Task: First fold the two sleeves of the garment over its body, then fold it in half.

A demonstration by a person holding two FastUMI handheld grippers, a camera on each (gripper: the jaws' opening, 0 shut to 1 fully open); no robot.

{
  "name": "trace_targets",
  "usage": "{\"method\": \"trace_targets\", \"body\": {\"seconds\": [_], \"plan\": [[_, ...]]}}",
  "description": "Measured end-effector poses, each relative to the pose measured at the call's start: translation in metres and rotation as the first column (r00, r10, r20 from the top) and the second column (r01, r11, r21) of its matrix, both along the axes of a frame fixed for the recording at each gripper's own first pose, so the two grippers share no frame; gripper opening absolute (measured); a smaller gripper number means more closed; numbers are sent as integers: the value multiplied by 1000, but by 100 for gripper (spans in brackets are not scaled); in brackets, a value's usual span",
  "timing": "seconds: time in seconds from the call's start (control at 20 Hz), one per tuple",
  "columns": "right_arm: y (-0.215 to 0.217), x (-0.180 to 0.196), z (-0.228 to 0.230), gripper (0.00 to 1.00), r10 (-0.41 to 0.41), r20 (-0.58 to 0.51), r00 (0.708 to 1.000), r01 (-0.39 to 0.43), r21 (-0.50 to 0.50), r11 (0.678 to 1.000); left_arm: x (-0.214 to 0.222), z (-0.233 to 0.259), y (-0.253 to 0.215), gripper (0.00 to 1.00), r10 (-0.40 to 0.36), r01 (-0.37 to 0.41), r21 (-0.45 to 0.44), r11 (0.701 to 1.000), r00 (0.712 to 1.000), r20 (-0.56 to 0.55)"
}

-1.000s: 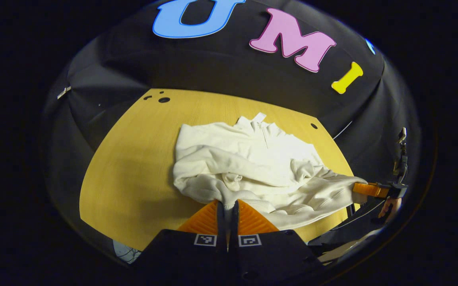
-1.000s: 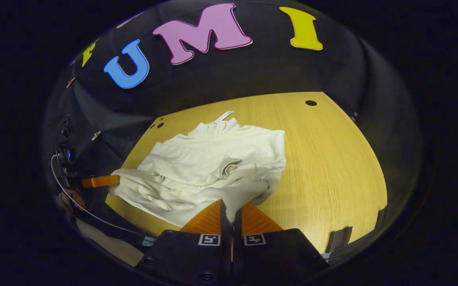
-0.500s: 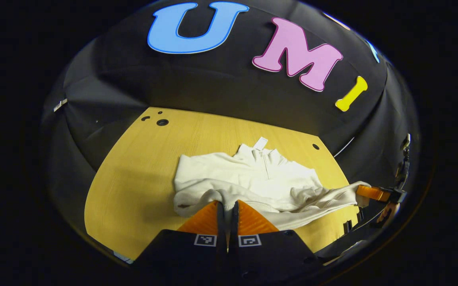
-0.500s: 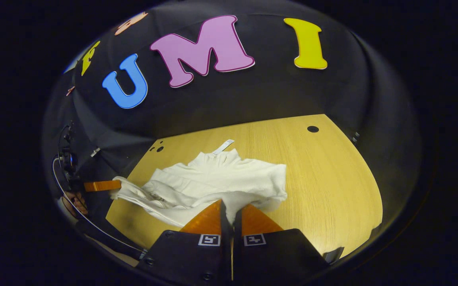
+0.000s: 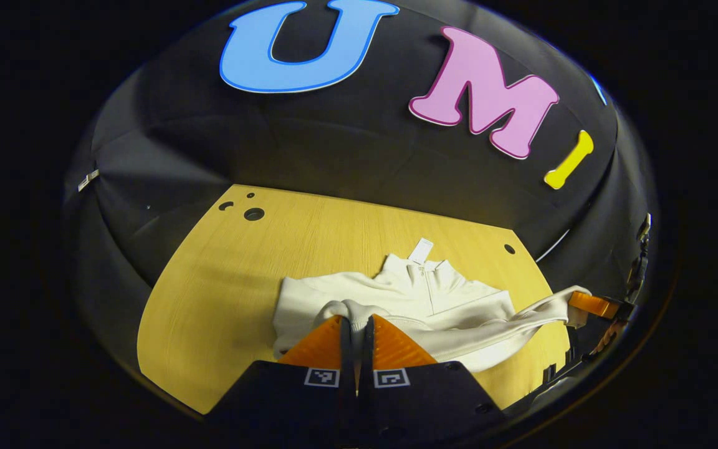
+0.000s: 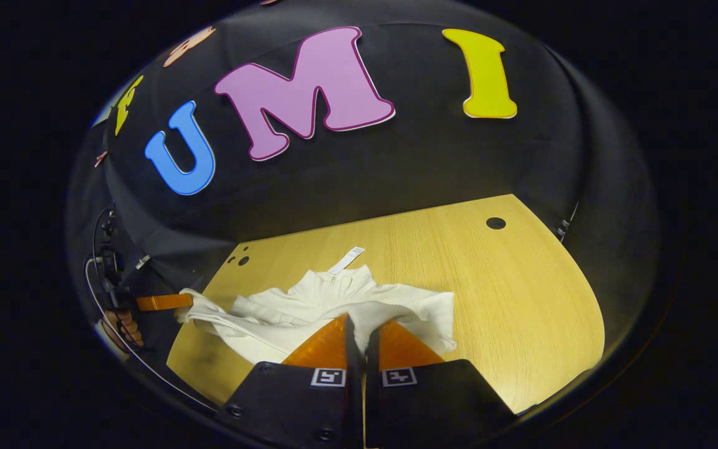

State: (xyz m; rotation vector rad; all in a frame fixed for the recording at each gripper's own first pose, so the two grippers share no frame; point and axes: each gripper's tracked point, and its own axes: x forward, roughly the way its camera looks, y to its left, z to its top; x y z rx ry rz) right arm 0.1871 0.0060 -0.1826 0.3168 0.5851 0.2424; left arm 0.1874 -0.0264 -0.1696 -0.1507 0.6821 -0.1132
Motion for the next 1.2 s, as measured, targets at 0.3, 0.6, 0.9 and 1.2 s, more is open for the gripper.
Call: {"method": "trace_targets", "body": {"seconds": [0.3, 0.6, 0.9, 1.2], "plan": [[0, 42, -31, 7, -7, -27, 1000, 6, -40, 999, 45, -32, -1, 6, 29, -28, 30, 999, 999, -34], [4, 78, -70, 7, -37, -91, 995, 35, -22, 999, 75, -75, 4, 6, 67, -63, 39, 997, 992, -108], [12, 95, -123, 7, -22, -175, 984, 8, -77, 997, 96, -119, 7, 6, 85, -67, 102, 993, 980, -182], [15, 102, -165, 6, -9, -250, 968, -18, -105, 994, 107, -151, 6, 6, 78, -43, 149, 988, 968, -238]]}}
